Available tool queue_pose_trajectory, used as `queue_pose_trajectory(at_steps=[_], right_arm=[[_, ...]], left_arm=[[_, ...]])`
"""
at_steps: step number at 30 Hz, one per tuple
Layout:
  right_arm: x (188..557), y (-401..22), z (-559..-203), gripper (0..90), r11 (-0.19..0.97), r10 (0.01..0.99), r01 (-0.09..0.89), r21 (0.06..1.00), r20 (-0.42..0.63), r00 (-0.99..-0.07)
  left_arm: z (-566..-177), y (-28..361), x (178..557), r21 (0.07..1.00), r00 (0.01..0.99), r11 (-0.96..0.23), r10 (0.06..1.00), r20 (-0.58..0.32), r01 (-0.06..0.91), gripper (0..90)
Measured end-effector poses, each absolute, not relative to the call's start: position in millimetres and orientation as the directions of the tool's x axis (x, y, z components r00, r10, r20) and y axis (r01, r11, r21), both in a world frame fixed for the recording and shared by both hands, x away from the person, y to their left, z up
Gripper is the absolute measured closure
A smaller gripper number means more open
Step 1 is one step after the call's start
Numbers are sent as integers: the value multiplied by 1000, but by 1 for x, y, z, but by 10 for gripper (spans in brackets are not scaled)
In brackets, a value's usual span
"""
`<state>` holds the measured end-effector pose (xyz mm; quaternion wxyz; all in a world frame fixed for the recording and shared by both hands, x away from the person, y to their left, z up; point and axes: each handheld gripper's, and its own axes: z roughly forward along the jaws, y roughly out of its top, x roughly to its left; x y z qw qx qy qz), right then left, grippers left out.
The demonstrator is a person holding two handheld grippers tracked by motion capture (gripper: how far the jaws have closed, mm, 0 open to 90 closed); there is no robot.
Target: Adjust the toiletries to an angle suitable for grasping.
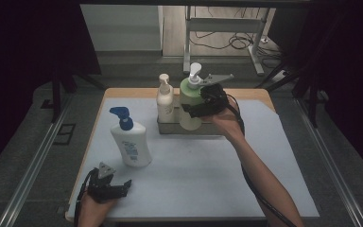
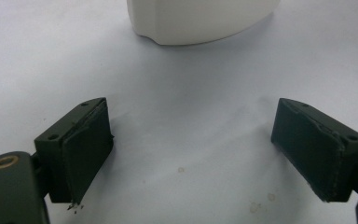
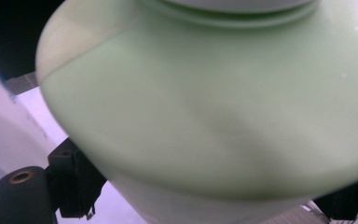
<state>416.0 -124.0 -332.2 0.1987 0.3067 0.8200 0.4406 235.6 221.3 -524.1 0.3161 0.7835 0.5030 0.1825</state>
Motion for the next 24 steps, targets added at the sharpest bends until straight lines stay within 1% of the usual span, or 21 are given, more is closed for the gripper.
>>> queue_pose_trajectory(at_steps=[12,24], right_arm=[[437,-121,-331,130,407,721,348,844,-63,-690],[455,-115,-342,130,412,746,364,835,-80,-661]], left_arm=[[-524,222,236,678,429,-296,903,-31,672,116],[-524,221,236,677,429,-296,903,-32,674,117]])
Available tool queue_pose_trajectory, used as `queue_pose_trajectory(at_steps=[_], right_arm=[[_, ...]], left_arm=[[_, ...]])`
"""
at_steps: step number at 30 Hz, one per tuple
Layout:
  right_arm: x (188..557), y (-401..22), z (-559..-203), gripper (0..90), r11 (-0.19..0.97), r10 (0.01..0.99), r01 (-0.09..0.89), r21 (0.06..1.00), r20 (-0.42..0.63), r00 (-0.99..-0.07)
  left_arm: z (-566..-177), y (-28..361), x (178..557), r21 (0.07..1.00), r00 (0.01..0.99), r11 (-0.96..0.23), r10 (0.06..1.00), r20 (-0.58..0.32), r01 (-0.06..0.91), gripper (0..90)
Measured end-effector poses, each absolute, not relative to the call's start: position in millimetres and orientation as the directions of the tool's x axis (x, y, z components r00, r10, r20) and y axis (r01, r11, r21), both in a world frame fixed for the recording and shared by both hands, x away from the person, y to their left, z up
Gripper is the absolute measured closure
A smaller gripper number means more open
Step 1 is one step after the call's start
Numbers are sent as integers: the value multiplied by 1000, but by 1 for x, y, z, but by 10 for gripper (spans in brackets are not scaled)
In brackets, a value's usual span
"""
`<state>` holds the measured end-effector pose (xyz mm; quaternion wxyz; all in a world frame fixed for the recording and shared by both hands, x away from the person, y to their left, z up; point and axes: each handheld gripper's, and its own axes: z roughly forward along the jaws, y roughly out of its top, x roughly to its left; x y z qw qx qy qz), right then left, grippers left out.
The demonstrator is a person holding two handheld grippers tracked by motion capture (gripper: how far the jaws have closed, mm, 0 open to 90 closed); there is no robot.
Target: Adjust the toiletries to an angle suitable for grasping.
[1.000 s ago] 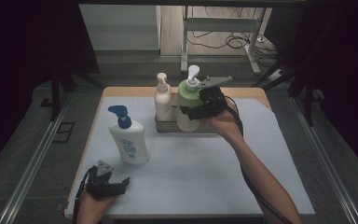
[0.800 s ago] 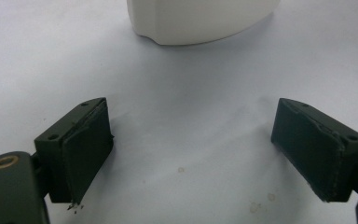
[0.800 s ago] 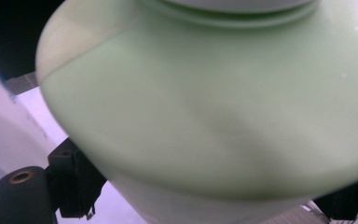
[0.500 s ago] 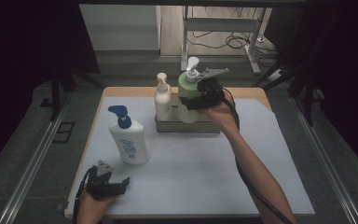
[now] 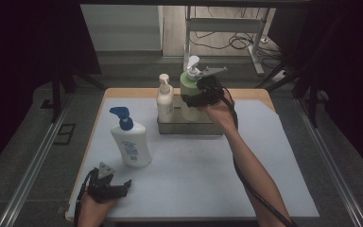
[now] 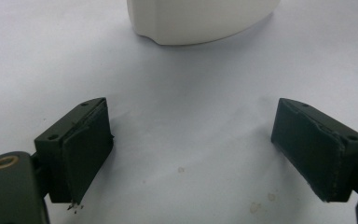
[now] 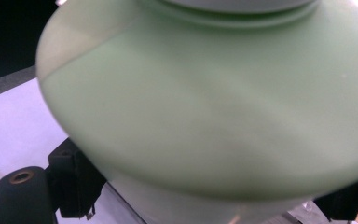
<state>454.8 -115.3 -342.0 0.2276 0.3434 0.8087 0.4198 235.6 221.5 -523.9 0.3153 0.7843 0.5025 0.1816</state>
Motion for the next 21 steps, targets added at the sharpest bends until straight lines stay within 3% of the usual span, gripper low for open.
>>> queue_pose_trajectory(at_steps=[21], right_arm=[[471,-111,-374,131,434,738,397,809,-67,-672]], left_arm=[[-524,222,236,676,429,-297,903,-31,674,117]])
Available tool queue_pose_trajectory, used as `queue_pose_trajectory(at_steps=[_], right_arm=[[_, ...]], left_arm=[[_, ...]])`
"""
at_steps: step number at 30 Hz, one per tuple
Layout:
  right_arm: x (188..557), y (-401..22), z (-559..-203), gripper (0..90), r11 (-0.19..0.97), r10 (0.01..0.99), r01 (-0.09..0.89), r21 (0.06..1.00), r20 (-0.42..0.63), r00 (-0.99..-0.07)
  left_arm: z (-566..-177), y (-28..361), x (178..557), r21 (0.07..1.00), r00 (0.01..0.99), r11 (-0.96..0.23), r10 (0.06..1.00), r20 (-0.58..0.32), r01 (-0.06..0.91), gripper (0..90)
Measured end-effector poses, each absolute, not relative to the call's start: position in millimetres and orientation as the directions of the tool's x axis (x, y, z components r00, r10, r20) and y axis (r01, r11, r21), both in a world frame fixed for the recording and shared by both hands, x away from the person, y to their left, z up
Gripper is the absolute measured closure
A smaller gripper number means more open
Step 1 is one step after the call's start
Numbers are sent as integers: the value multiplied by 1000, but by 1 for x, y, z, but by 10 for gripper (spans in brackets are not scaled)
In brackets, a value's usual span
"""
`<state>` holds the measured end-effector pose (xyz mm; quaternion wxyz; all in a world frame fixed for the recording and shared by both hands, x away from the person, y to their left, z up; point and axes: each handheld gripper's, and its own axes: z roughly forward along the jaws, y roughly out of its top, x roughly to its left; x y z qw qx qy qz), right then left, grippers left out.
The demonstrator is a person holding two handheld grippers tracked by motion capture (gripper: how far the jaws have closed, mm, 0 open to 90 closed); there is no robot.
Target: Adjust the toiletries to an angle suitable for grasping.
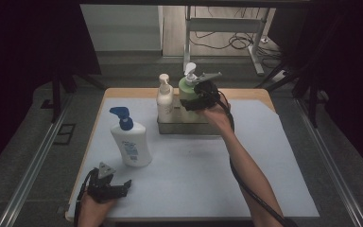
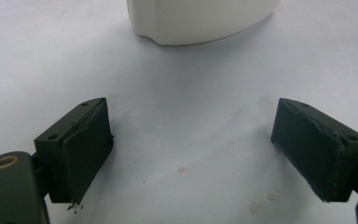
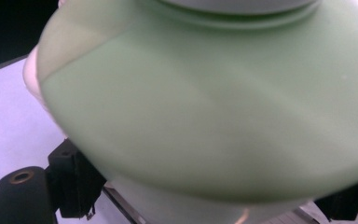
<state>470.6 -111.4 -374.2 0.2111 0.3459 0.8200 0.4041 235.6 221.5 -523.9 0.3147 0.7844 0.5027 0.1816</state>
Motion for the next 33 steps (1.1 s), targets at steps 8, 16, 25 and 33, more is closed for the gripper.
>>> queue_pose_trajectory(at_steps=[8,16,25,33], right_arm=[[473,-112,-382,131,445,722,411,796,-48,-690],[474,-112,-388,132,460,713,418,783,-45,-700],[476,-110,-400,132,470,711,442,764,-31,-703],[479,-108,-409,132,479,708,459,748,-21,-705]], left_arm=[[-524,222,236,676,429,-297,903,-31,674,117],[-524,222,236,676,429,-297,903,-32,675,116],[-524,222,236,676,429,-297,903,-32,675,116],[-524,222,236,675,429,-297,903,-32,675,116]])
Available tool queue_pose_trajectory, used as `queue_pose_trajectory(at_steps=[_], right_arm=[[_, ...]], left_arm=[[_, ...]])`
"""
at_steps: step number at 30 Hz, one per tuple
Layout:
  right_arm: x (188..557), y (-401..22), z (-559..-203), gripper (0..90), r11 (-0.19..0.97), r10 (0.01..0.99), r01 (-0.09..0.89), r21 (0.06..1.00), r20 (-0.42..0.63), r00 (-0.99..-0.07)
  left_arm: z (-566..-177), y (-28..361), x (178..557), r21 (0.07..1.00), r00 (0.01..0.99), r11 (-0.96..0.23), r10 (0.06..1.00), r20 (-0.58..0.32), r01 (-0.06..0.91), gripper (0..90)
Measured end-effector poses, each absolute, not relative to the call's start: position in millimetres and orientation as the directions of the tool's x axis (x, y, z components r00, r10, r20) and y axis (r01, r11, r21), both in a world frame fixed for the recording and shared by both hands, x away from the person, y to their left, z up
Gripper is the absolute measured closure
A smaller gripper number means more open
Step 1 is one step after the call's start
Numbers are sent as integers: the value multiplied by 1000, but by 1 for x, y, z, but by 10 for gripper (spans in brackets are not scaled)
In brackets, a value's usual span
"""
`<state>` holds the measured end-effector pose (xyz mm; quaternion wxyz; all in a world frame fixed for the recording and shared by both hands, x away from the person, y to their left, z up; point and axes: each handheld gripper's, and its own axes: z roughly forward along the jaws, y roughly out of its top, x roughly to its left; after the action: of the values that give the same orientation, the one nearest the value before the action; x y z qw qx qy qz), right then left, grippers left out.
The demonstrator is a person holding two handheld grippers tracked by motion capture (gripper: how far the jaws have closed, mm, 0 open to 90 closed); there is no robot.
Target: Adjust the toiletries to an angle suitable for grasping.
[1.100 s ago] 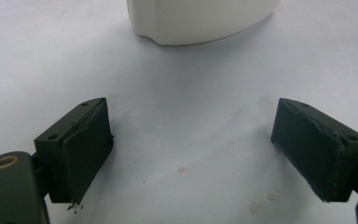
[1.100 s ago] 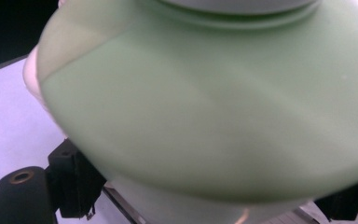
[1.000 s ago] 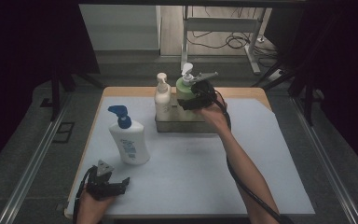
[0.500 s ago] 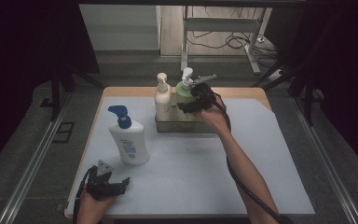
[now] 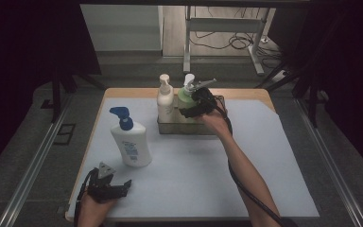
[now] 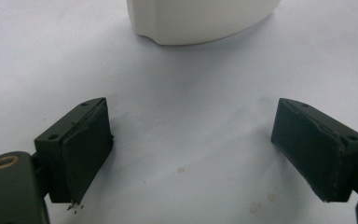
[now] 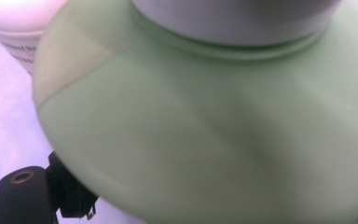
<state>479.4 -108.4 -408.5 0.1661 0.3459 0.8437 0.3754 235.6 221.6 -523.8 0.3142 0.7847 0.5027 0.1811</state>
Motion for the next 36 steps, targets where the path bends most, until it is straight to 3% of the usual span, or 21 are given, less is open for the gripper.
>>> queue_pose_trajectory(at_steps=[17,36], right_arm=[[483,-114,-417,116,443,694,452,774,23,-720],[468,-128,-406,114,437,696,417,797,-5,-718]], left_arm=[[-524,221,236,675,429,-297,903,-31,675,117],[-524,221,236,677,429,-297,903,-31,674,117]])
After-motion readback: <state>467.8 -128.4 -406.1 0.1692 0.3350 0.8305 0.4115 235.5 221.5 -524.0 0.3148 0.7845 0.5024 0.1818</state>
